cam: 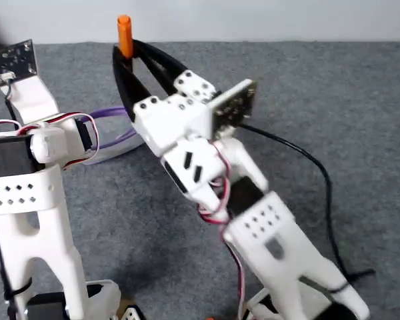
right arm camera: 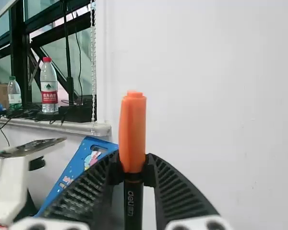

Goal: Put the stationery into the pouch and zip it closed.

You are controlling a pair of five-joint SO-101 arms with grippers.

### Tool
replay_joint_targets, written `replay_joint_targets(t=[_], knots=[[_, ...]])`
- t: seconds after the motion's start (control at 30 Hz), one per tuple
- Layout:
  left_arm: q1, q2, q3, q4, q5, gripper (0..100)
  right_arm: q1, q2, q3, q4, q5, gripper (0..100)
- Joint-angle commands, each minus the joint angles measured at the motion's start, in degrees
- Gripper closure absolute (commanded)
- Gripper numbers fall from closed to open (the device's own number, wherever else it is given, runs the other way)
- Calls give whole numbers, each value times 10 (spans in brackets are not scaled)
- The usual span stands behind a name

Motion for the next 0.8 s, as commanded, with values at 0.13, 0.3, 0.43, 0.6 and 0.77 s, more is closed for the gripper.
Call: replay_joint_targets(t=[0.13, 0.3, 0.43, 0.6, 0.77], knots=[[3, 0, -25, 2, 4, 987, -5, 58, 0, -61, 4, 991], [3, 0, -25, 0, 4, 987, -6, 51, -1, -58, 4, 991], [3, 0, -24, -7, 4, 987, -18, 15, -3, -57, 6, 991], [3, 0, -24, -7, 4, 987, -53, -25, -3, 14, 6, 991], [3, 0, -24, -7, 5, 987, -56, -15, 0, 33, 6, 991]])
